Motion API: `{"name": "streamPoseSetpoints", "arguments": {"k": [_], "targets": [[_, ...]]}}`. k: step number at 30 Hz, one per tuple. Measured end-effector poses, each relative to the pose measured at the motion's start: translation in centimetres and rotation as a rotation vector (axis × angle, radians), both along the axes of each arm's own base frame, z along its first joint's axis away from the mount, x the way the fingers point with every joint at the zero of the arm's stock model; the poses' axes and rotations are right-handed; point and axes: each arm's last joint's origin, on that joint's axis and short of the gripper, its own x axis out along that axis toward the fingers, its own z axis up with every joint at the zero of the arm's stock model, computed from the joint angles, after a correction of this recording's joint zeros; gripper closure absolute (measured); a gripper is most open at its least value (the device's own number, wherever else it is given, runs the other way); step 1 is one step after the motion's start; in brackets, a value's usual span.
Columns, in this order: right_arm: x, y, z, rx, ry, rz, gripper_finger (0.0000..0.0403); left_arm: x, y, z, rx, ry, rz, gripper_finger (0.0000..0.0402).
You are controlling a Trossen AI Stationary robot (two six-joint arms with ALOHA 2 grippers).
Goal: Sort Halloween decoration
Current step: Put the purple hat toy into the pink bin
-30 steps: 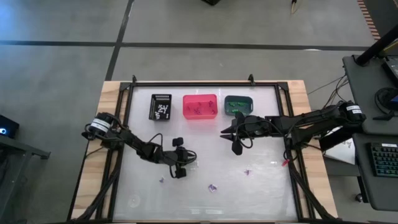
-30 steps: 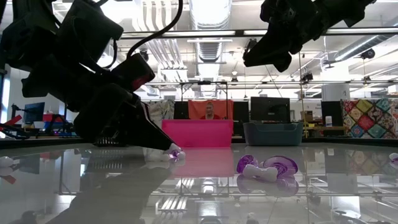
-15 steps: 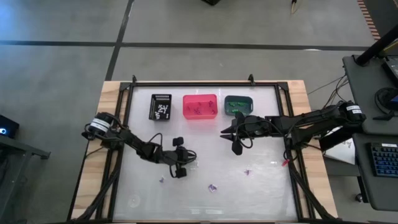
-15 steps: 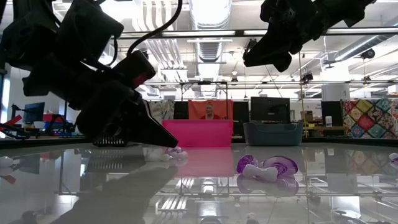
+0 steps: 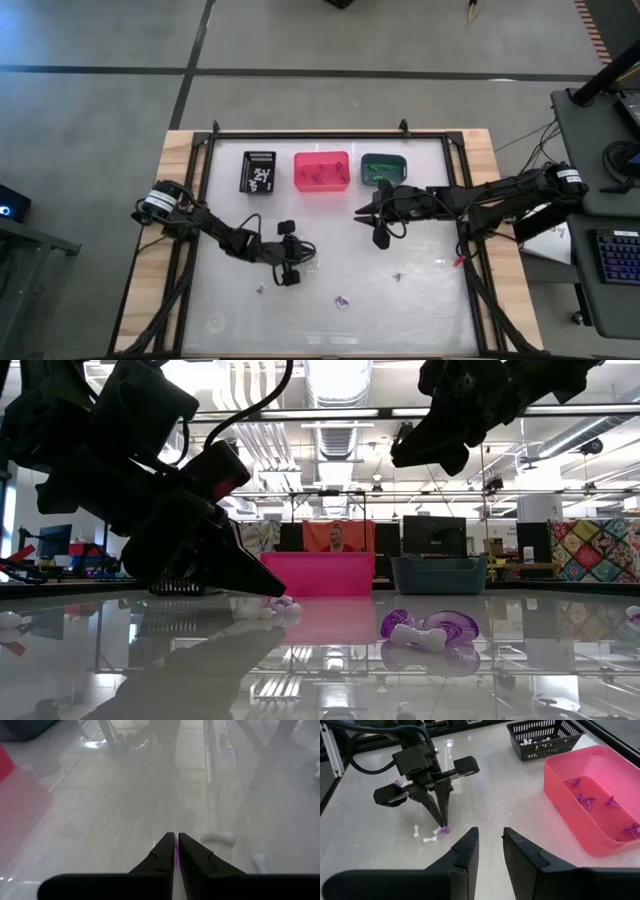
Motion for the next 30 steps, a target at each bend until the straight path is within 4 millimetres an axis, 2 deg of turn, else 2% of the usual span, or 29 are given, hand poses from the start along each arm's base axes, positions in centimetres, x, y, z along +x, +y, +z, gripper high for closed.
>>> {"name": "streamPoseSetpoints", "arguments": {"k": [14,22,30], "targets": [[0.0,0.0,0.0,0.002,0.000,-0.001,0.0323,0.2,-0.1,0.2,0.014,-0.030,-0.013,0.0364],[0.0,0.0,0.0,0.001,0.000,0.000,0.0323,0.2,0.0,-0.8,0.025,-0.008,-0.010,0.0339],[0.0,0.0,0.0,0.001,0.000,0.000,0.0323,0.3,0.0,-1.2,0.020,-0.023,-0.010,0.0346]]}}
